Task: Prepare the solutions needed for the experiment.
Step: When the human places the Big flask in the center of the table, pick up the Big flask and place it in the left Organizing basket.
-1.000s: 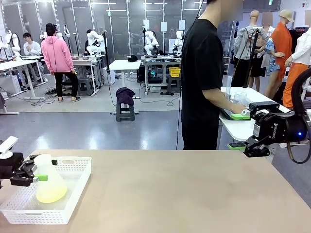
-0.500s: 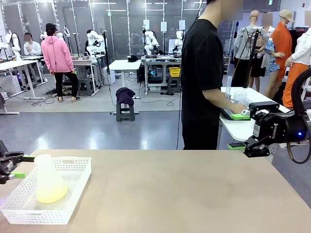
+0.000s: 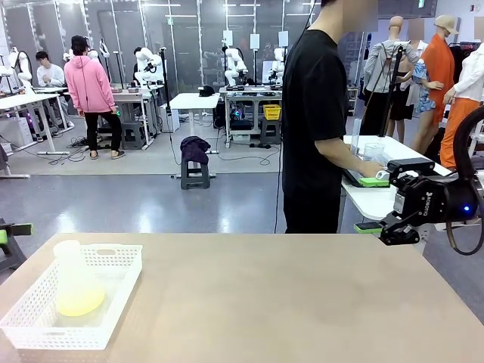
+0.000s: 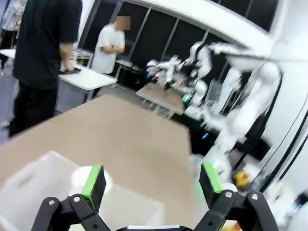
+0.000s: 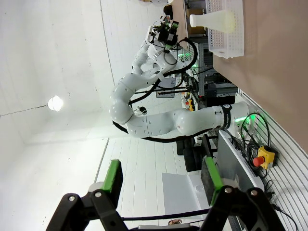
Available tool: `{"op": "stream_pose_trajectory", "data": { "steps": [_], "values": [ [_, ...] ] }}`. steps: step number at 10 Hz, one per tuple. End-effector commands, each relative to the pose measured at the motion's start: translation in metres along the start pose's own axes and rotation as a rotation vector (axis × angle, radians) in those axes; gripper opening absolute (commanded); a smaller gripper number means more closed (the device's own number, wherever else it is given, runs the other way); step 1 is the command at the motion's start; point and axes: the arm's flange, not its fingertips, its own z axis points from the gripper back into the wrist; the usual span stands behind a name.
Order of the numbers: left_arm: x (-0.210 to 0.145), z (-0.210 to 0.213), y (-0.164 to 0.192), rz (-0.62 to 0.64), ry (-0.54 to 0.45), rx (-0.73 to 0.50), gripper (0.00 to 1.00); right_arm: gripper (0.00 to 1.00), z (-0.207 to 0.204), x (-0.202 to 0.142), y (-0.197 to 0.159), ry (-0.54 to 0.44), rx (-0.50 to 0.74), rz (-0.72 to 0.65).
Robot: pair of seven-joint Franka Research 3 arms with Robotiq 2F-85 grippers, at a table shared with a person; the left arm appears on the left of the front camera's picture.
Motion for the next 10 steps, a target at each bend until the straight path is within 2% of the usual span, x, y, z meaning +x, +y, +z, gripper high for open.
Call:
{"op": "stream_pose_trajectory", "data": {
  "steps": [1, 2, 4, 5, 6, 7, 10],
  "values": [
    [0.027, -0.019, -0.032, 0.372, 0.009, 0.027, 1.00, 0.83, 0.000, -0.001, 0.000, 0.003, 0.007, 0.016],
    [0.035, -0.028, -0.042, 0.517, 0.023, 0.006, 1.00, 0.83, 0.000, -0.001, 0.000, 0.003, 0.007, 0.016],
    [0.045, -0.034, -0.050, 0.641, 0.053, 0.084, 1.00, 0.83, 0.000, -0.001, 0.000, 0.003, 0.007, 0.016],
    [0.048, -0.036, -0.052, 0.721, 0.047, 0.084, 1.00, 0.83, 0.000, -0.001, 0.000, 0.003, 0.007, 0.016],
    [0.050, -0.035, -0.050, 0.749, 0.037, 0.102, 1.00, 0.83, 0.000, -0.001, 0.000, 0.003, 0.007, 0.016],
    [0.051, -0.037, -0.047, 0.751, 0.067, 0.084, 1.00, 0.83, 0.000, -0.001, 0.000, 0.003, 0.007, 0.016],
    [0.046, -0.030, -0.048, 0.718, 0.045, 0.075, 1.00, 0.83, 0.000, -0.001, 0.000, 0.003, 0.007, 0.016]
  ]
}}
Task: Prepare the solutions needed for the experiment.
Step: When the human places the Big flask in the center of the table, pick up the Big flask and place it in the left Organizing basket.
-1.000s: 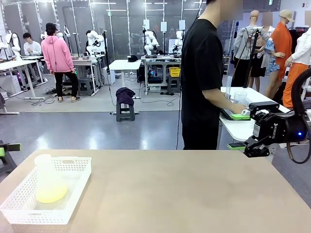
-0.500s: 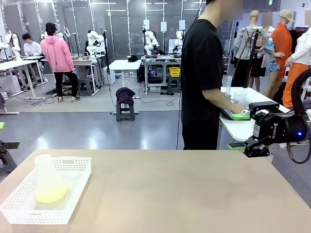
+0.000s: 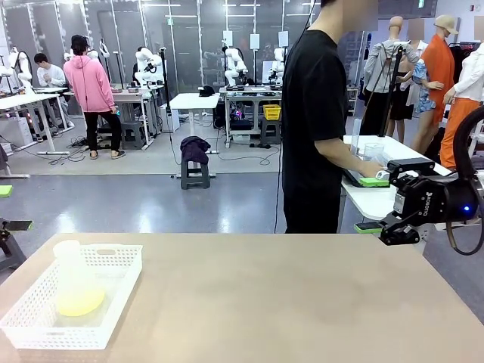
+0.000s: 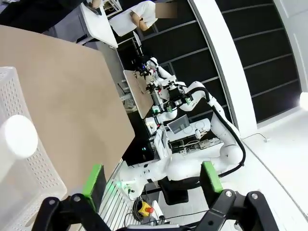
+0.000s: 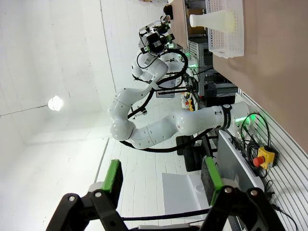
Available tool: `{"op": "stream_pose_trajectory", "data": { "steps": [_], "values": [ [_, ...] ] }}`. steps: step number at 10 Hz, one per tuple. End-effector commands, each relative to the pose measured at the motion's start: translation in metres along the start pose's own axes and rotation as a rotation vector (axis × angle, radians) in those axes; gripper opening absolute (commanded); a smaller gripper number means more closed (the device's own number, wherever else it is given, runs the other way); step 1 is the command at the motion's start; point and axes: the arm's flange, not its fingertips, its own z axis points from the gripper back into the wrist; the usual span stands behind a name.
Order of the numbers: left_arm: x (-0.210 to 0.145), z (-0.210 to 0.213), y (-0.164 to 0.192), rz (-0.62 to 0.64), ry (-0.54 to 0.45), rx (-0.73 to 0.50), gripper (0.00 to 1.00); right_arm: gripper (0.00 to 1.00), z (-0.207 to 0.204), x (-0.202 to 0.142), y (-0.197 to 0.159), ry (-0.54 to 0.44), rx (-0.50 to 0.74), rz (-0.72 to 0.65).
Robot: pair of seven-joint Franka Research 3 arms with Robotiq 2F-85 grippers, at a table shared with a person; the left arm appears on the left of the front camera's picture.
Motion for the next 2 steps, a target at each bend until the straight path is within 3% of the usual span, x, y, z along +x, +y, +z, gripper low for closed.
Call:
{"op": "stream_pose_trajectory", "data": {
  "steps": [1, 2],
  "values": [
    [-0.0010, 0.0013, 0.0011, -0.022, -0.002, -0.006, 1.00, 0.83, 0.0003, -0.0007, 0.0003, 0.003, 0.007, 0.016],
    [-0.0010, 0.0013, 0.0011, -0.022, -0.002, -0.006, 1.00, 0.83, 0.0003, -0.0007, 0.0003, 0.003, 0.007, 0.016]
  ]
}}
